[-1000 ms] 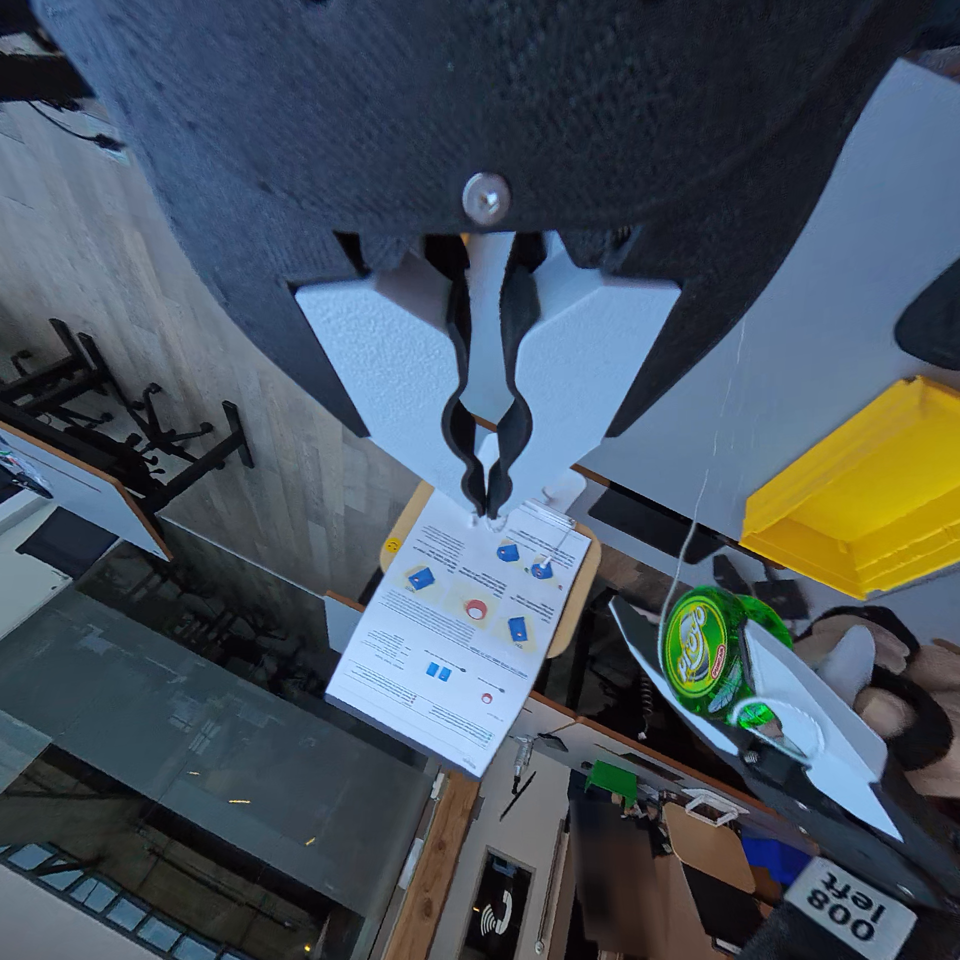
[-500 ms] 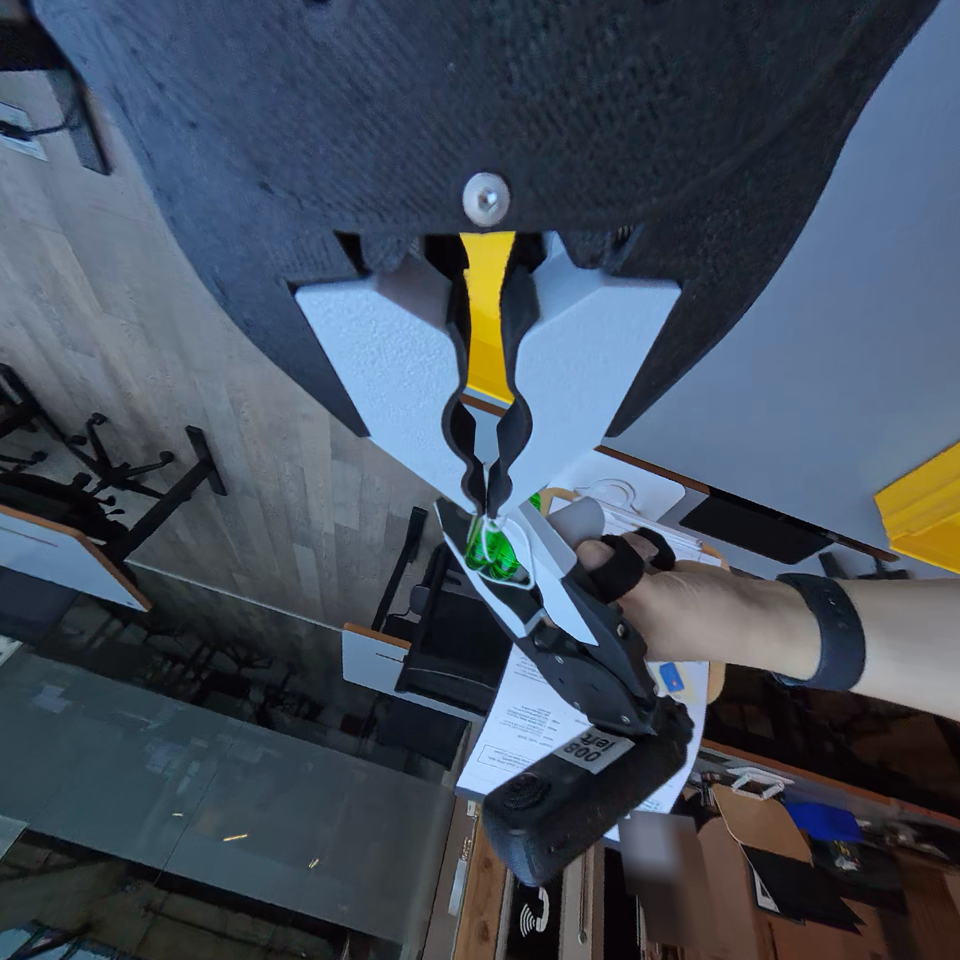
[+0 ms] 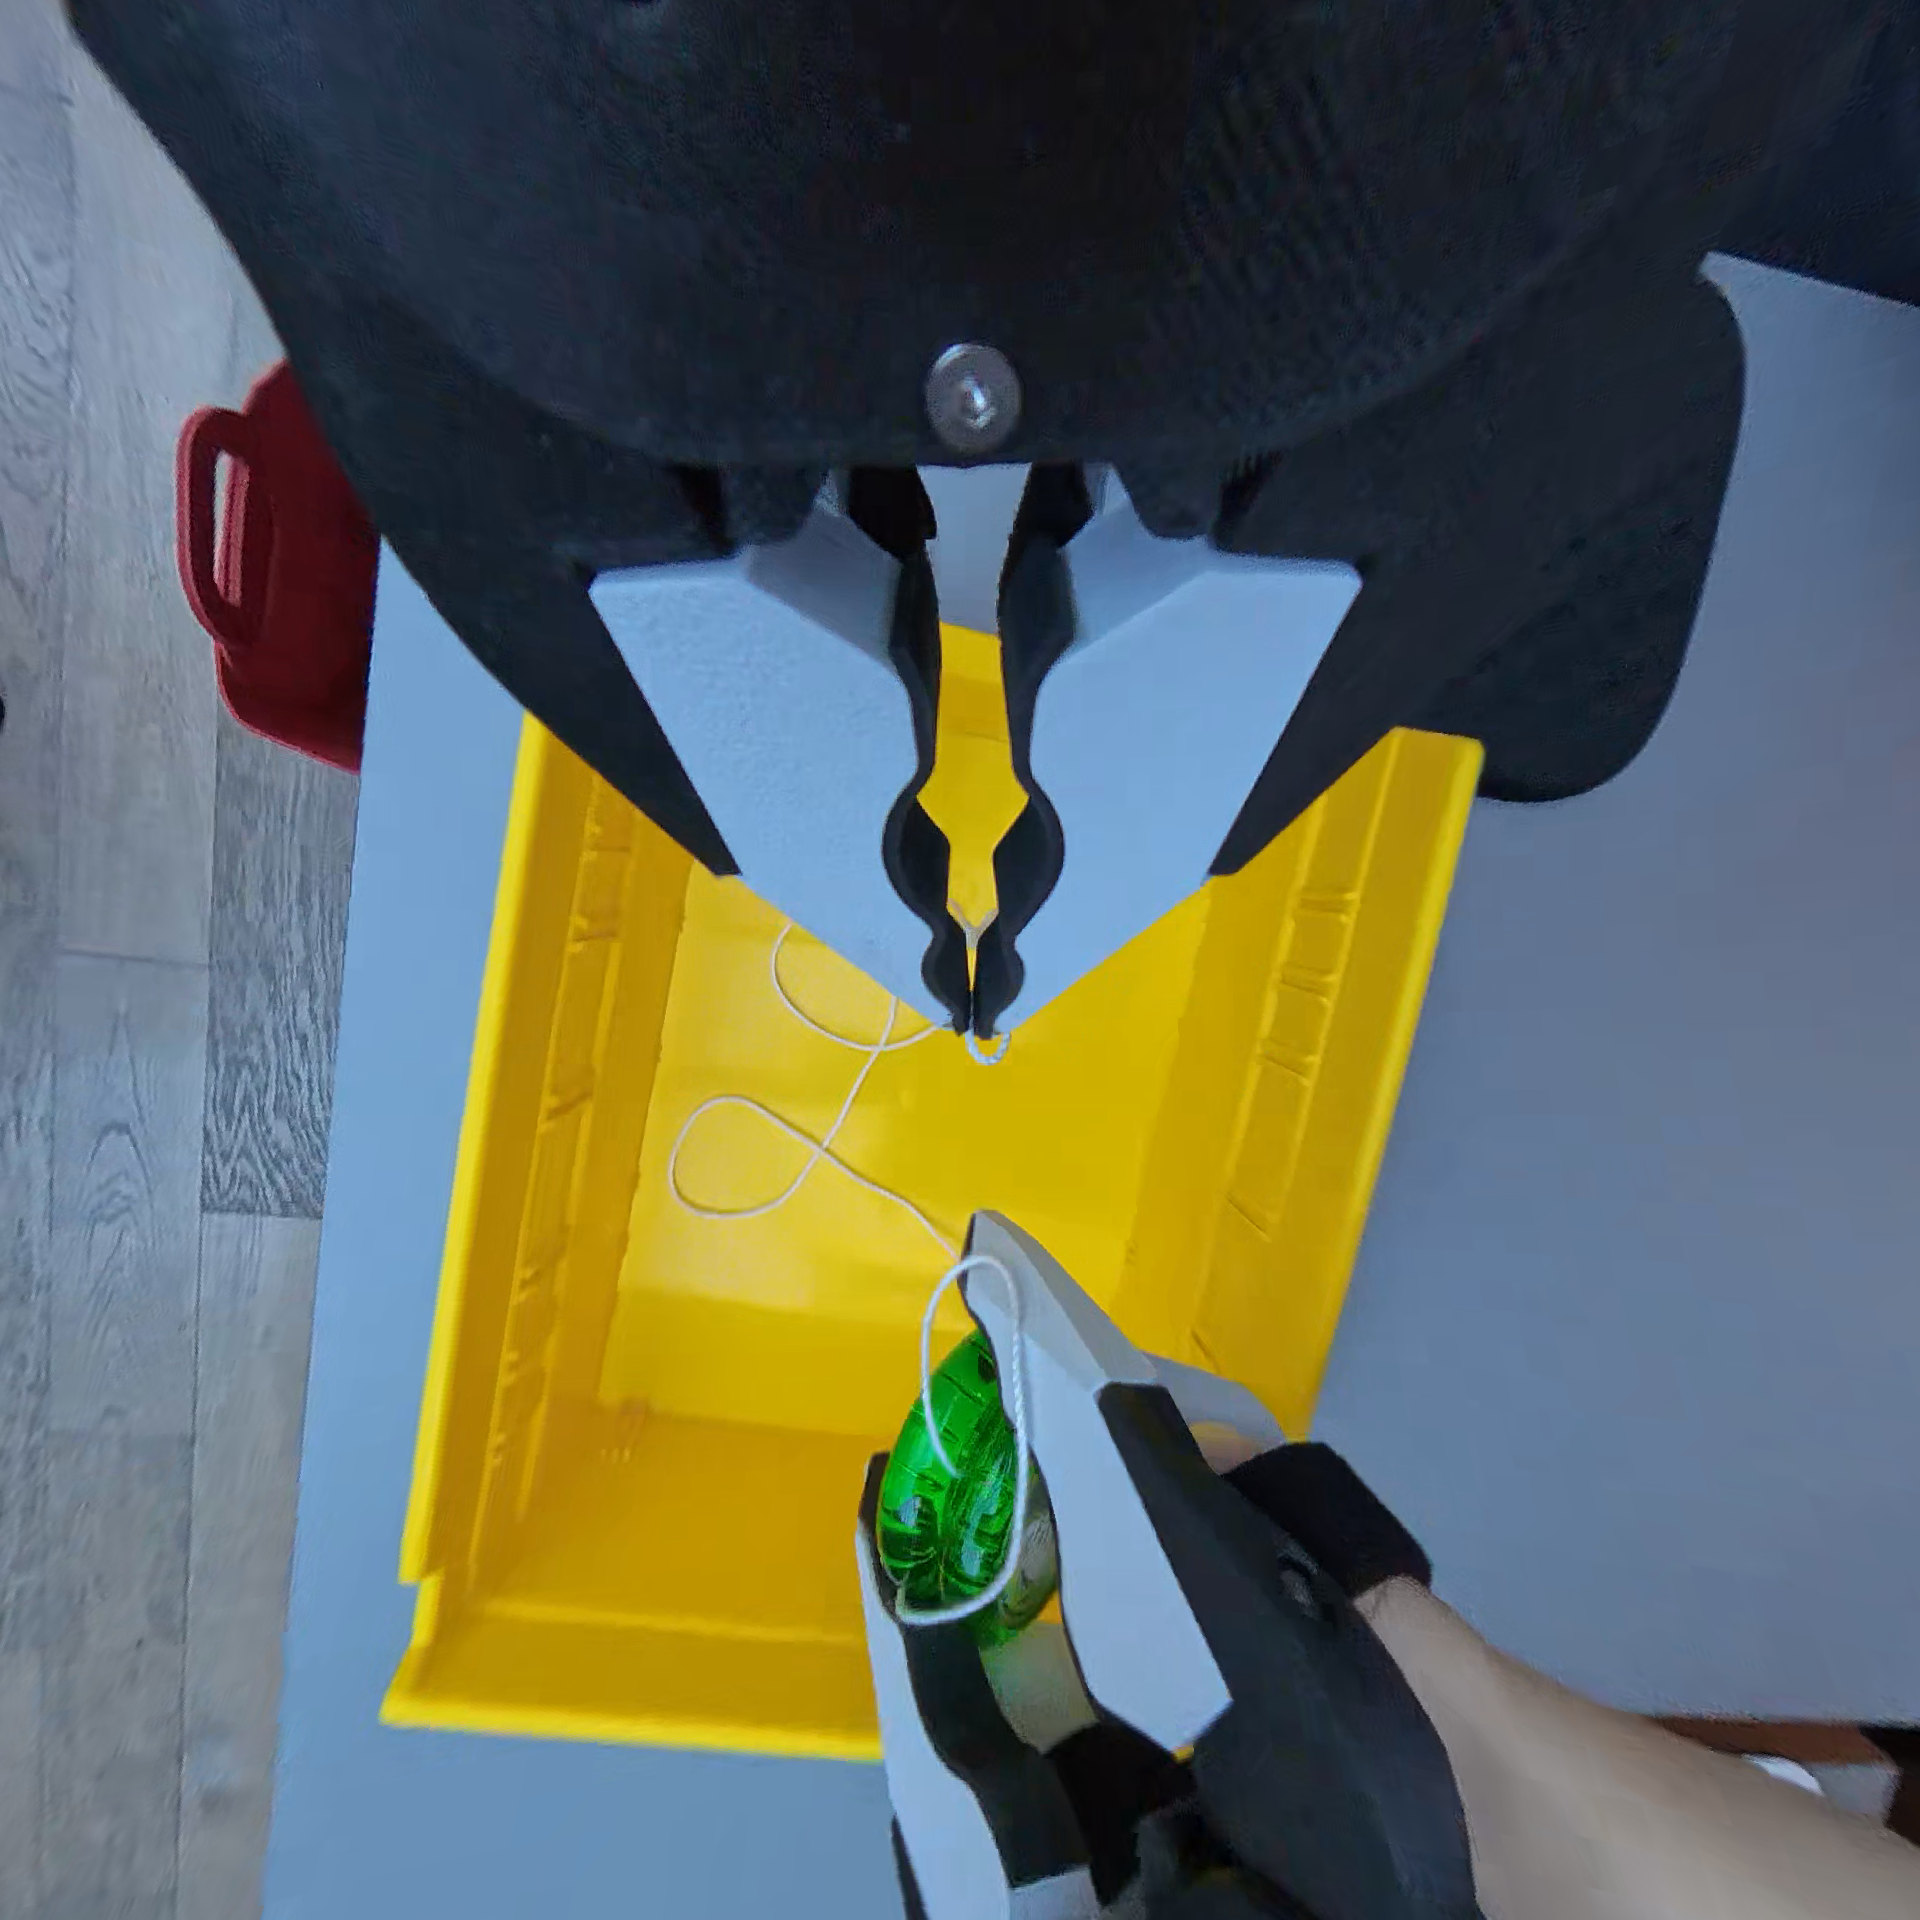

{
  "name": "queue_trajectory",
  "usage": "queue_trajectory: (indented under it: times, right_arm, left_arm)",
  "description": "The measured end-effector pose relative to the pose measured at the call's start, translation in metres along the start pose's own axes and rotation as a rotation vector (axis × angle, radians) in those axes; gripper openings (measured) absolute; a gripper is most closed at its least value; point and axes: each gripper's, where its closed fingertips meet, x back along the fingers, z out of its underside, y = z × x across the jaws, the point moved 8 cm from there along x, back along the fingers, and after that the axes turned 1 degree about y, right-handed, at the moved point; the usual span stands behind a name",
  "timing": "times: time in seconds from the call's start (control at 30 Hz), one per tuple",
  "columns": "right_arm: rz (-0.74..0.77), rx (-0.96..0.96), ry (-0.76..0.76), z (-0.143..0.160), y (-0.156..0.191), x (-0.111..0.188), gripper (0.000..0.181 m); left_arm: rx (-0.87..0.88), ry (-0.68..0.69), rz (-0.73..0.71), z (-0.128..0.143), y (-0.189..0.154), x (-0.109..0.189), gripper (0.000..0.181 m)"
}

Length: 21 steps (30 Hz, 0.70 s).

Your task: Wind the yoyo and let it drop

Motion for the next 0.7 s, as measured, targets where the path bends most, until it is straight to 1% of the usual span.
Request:
queue_trajectory:
  times: [0.13, 0.27, 0.47, 0.7]
  right_arm:
    - [0.101, 0.043, 0.066, 0.018, 0.000, -0.027, 0.000]
    - [0.219, 0.121, 0.036, 0.035, 0.005, -0.042, 0.000]
    - [0.208, 0.083, 0.052, 0.057, 0.008, -0.055, 0.000]
    - [0.211, 0.070, 0.049, 0.058, -0.002, -0.052, 0.000]
  left_arm:
    - [-0.098, 0.129, -0.035, 0.009, 0.006, -0.037, 0.069]
    - [-0.161, 0.228, -0.044, 0.020, 0.009, -0.063, 0.069]
    - [-0.172, 0.223, -0.027, 0.018, 0.010, -0.073, 0.069]
    - [-0.234, 0.274, -0.038, 0.016, 0.009, -0.082, 0.069]
